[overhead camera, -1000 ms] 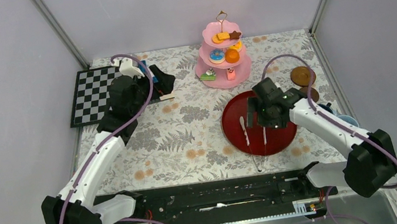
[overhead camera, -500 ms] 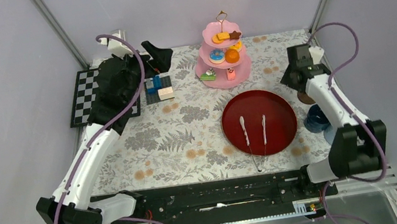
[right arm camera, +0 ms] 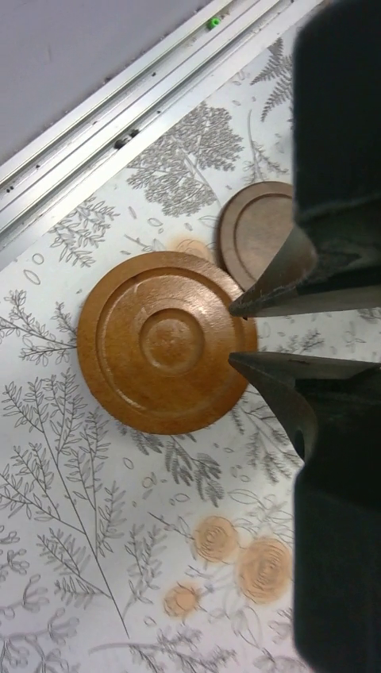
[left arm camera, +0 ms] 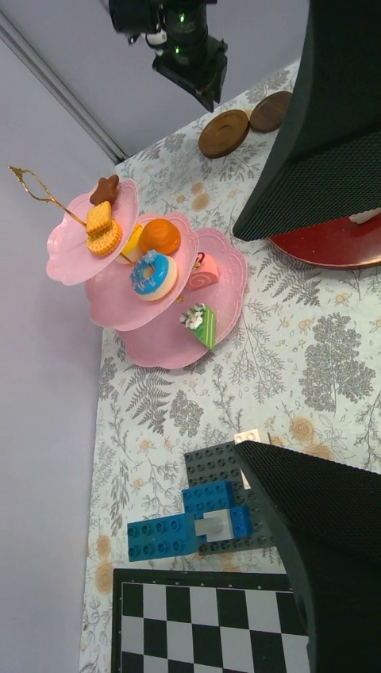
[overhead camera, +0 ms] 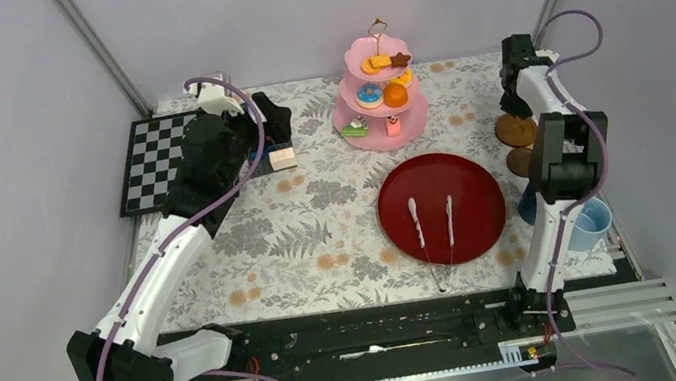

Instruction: Serve the afternoon tea

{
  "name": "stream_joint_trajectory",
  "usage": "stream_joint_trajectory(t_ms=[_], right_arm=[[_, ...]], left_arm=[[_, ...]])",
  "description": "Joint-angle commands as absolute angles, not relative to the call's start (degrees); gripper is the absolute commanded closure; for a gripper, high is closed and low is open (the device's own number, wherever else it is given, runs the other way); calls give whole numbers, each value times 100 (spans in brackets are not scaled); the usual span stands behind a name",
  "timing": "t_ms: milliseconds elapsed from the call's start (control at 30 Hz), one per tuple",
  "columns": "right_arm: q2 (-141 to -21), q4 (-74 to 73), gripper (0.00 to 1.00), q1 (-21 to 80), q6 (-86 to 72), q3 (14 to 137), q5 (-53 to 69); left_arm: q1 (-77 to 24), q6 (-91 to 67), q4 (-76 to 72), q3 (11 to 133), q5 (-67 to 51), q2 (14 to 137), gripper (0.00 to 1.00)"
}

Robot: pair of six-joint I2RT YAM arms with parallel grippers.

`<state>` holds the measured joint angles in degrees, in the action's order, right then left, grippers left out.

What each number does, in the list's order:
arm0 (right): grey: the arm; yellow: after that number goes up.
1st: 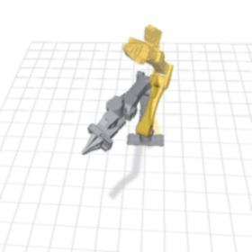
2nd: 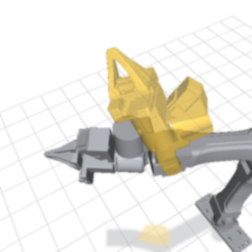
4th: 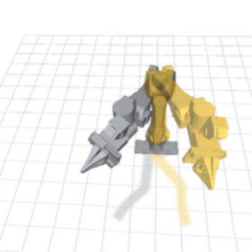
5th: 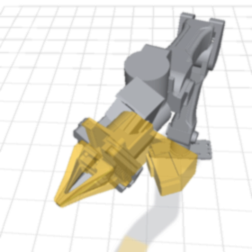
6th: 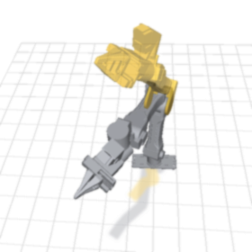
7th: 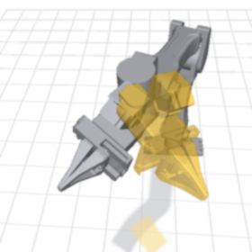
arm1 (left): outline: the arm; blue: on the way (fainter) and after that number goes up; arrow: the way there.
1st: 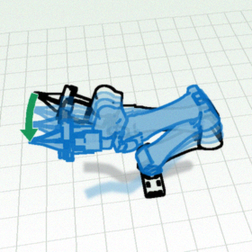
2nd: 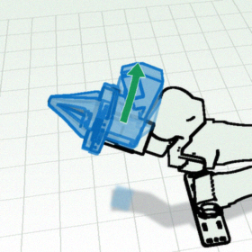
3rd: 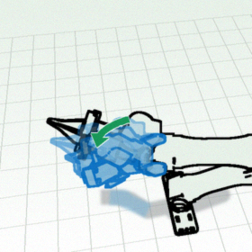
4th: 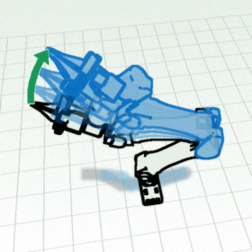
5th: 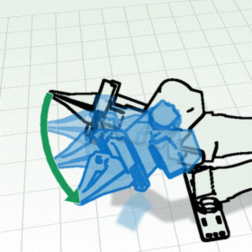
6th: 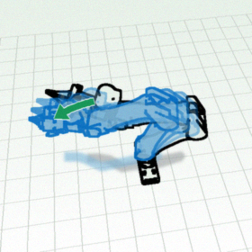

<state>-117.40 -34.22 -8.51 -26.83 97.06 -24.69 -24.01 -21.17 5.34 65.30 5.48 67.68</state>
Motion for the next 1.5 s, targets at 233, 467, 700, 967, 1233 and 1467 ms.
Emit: stream_joint_trajectory(t_ms=[233, 467, 700, 967, 1233, 1467], right_arm=[[-12929, -4391, 75, -958, -2154, 10762, -2880], [-13442, -4427, 77, -959, -2130, 11090, -2340], [-13922, -4490, 74, -914, -2363, 11817, -1423], [-14982, -4870, 69, -539, -2351, 13741, -1018], [-15510, -4612, 64, -286, -2562, 14588, -533], [-15761, -3896, 56, -176, -2679, 14819, -498]], left_arm=[[-2499, -1883, 441, 6770, 827, 7030, 1], [-2551, -1866, 487, 6814, 861, 7159, 1], [-2549, -1828, 606, 6900, 986, 7166, 1], [-2549, -1802, 631, 6922, 1064, 7259, 1], [-2556, -1767, 691, 6956, 1160, 7368, 1], [-2558, -1767, 721, 6963, 1156, 7427, 1]])
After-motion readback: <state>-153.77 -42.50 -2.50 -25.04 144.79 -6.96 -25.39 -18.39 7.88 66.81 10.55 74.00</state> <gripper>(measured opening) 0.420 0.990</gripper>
